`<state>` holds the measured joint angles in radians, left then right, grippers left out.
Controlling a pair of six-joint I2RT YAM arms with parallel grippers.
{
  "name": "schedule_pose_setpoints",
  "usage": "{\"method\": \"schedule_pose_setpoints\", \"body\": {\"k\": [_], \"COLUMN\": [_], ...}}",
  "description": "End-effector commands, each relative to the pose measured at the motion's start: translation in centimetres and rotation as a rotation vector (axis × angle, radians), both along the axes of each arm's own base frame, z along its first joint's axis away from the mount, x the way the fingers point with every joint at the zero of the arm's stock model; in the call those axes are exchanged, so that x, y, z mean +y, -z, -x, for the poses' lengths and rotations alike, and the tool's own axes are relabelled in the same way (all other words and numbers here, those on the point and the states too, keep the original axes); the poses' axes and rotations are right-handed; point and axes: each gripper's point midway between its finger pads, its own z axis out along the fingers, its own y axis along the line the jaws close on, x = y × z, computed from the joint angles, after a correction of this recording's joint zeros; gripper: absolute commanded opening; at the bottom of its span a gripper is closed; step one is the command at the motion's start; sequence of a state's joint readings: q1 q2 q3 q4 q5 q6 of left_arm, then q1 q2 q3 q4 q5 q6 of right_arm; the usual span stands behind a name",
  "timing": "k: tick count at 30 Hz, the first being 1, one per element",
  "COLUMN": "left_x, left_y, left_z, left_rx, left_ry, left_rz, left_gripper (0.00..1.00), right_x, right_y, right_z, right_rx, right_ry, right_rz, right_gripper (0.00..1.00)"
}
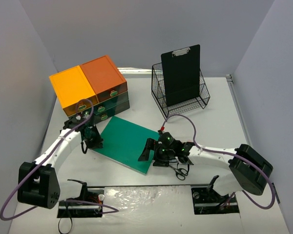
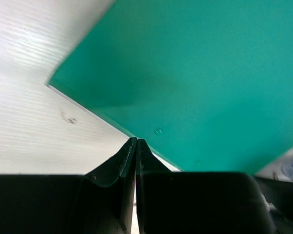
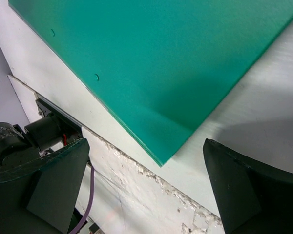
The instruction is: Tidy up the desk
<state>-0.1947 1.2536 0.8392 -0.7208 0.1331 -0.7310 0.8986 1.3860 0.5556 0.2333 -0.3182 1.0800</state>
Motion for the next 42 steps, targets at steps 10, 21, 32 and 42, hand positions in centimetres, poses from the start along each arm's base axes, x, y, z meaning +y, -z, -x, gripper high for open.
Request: {"method": "schedule_pose_setpoints", "body": {"k": [10,21,32,42], "left_x": [7.2,9.8,6.4,5.2], "left_y": [0.0,2.7,6.6,7.1], "left_z": [-3.8,-5.1,-4.4,-3.5], "left_rx": [0.023,0.102,0.171,0.188], "left_ry": [-0.152,-0.192,-0.121,-0.1], "left_rz": [-0.351,-0.327,-0.137,-0.075], "left_gripper": [0.0,0.0,0.0,0.0], "right_x": [0.4,0.9,2.3,3.4], "right_y": [-2.2,-1.8,-2.3,-2.3], "right_z": [-0.2,0.3,-0.4,-0.5], "right_rx": [-0.034,-0.006,-0.018,0.004], "right_ry": [0.024,0.029,0.024,0.039], "right_rz": [-0.074,-0.119,-0.145,-0.203], "right_gripper": [1.0,1.0,1.0,1.0]}}
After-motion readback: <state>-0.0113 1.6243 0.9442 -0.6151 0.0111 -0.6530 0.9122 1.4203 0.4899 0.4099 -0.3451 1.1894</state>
